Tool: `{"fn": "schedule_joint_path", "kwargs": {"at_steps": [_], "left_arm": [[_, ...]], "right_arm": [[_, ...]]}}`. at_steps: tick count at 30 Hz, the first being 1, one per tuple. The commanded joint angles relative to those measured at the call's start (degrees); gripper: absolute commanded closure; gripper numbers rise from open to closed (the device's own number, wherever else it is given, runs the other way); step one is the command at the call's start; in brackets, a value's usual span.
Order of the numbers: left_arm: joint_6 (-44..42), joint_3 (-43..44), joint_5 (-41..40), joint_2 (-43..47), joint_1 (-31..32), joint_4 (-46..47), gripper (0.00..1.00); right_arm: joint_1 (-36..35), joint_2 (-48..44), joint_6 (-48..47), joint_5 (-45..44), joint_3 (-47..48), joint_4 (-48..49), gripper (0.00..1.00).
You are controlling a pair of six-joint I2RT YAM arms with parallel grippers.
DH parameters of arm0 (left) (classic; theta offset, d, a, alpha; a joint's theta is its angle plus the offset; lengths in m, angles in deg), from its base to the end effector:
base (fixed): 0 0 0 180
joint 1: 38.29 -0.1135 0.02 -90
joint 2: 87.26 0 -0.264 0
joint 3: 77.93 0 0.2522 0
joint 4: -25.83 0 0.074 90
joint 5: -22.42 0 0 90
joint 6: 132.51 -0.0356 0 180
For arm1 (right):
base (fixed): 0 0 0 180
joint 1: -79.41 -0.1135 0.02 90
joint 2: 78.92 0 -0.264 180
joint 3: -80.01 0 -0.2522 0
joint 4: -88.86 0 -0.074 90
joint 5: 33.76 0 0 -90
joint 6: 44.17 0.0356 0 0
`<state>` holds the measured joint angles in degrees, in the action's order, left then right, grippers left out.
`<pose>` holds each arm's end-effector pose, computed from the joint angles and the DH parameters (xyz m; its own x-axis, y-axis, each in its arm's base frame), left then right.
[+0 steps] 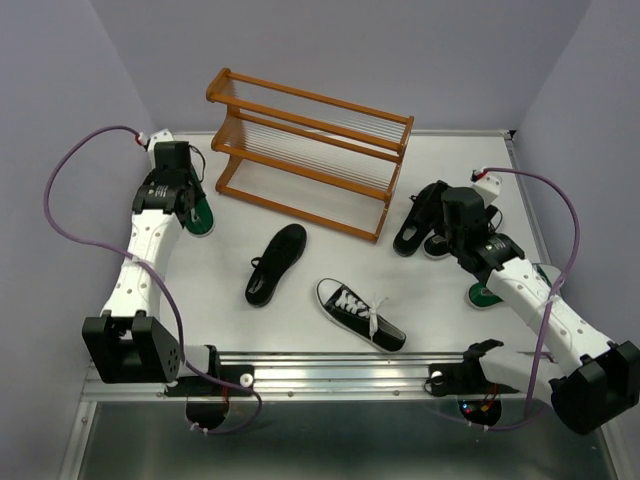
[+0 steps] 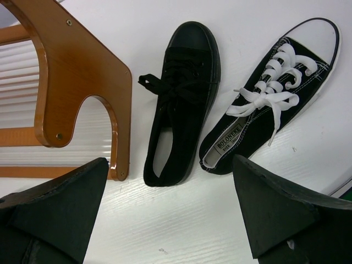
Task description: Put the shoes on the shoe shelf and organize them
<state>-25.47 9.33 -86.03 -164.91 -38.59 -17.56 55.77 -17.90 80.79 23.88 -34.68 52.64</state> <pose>0.3017 0.0128 0.3536 -0.4531 -0.2804 -0.8463 -0.4192 0.9048 -0.0753 0.2201 0.0755 0.3083 -0.3527 0.3740 -0.8578 0.3411 0.9050 0.2543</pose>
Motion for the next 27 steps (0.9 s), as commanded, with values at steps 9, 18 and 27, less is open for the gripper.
{"fn": "schedule_joint_path", "kwargs": {"at_steps": [9,18,27], "left_arm": [[-10.09,-4.94,0.27,8.66,15.47,3.08,1.00],[-16.24,0.94,8.26,6.29,18.22,3.08,1.00],[-19.58,13.76,9.58,-3.90,18.31,0.18,1.00]], "right_arm": [[0.08,0.25,-1.56,0.54,1.36,3.65,0.00],[0.08,-2.12,-0.86,-0.07,0.13,3.56,0.00],[0.08,-4.85,-0.77,-0.86,-0.57,2.60,0.00]]}}
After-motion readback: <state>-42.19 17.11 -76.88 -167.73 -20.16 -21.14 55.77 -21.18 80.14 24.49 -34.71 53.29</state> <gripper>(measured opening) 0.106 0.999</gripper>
